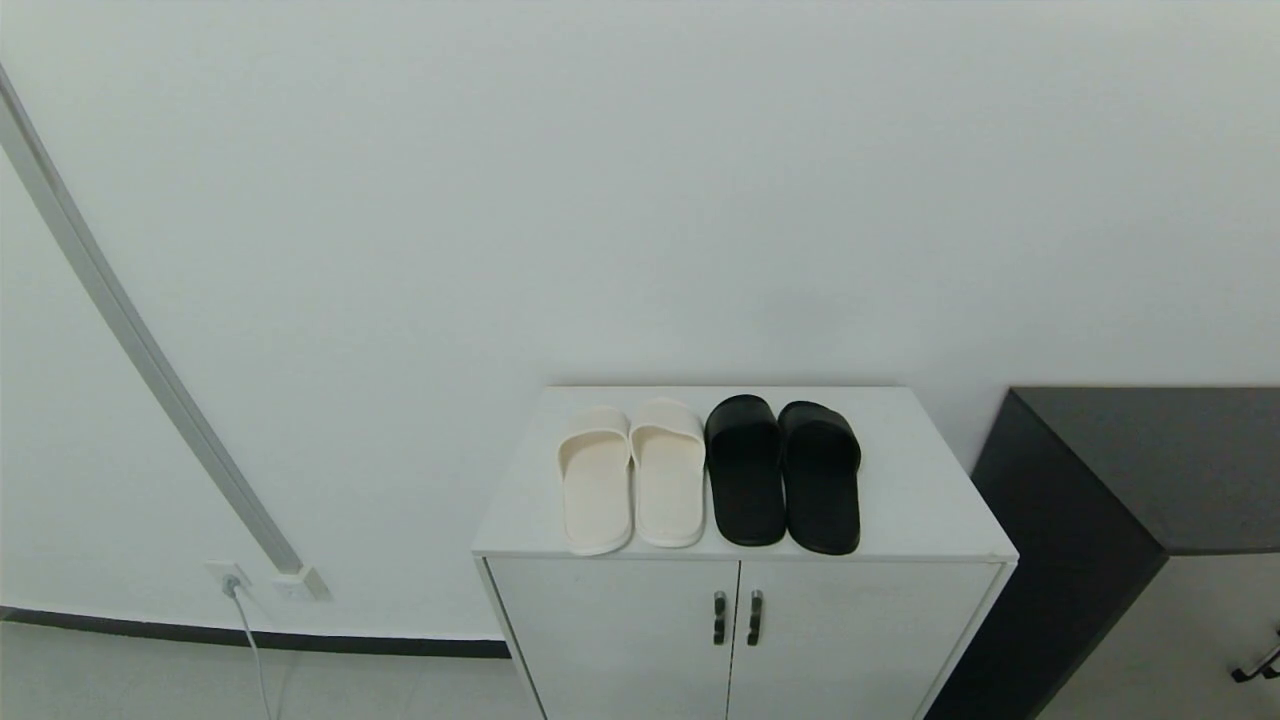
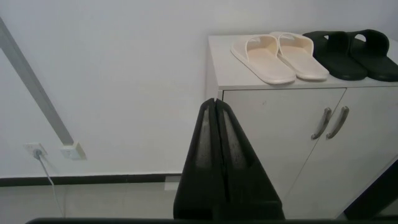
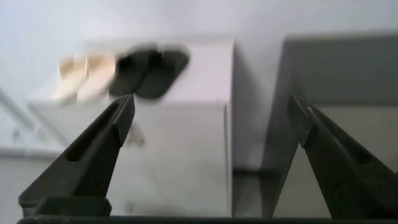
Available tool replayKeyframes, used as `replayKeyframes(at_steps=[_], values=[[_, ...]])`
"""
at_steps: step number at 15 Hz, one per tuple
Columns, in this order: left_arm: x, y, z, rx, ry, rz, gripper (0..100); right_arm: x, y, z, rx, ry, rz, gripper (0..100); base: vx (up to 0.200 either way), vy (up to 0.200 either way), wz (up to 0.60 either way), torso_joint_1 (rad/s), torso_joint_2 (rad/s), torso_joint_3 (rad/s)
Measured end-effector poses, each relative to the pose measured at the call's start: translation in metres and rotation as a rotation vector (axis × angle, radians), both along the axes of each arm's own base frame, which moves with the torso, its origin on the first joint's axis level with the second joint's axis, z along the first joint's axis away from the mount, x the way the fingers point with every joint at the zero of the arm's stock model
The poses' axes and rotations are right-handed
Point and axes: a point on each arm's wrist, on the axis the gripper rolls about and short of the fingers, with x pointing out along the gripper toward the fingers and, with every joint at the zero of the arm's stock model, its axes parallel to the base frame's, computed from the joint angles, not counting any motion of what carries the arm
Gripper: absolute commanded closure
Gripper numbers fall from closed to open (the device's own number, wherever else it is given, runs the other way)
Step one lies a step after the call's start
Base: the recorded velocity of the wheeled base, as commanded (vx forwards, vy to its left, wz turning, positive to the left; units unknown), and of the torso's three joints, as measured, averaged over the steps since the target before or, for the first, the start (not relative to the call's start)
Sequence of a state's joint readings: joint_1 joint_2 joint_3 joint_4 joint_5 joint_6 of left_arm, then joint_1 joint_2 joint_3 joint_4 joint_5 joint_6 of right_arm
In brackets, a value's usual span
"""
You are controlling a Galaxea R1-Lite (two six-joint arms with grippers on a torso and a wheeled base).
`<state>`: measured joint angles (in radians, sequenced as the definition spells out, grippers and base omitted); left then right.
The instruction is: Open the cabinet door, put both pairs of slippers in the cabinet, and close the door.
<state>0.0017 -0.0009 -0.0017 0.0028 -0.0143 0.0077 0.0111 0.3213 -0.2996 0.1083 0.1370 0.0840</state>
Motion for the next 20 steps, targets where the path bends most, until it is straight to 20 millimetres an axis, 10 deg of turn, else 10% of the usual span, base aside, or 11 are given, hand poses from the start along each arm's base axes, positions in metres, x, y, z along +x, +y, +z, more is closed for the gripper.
replayKeyframes(at_steps=[7, 14, 20], values=[[0.0, 0.0, 0.0, 0.001, 0.0, -0.002, 100, 0.101, 0.023, 0.024, 0.004, 0.21, 0.183, 0, 0.0, 0.0, 0.0, 0.0, 0.0, 0.0], [0.0, 0.0, 0.0, 0.001, 0.0, -0.001, 100, 0.163, 0.115, 0.048, 0.013, 0.233, 0.196, 0, 0.0, 0.0, 0.0, 0.0, 0.0, 0.0], [0.0, 0.0, 0.0, 0.001, 0.0, -0.001, 100, 0.208, 0.18, 0.024, 0.003, 0.177, 0.076, 0, 0.0, 0.0, 0.0, 0.0, 0.0, 0.0]])
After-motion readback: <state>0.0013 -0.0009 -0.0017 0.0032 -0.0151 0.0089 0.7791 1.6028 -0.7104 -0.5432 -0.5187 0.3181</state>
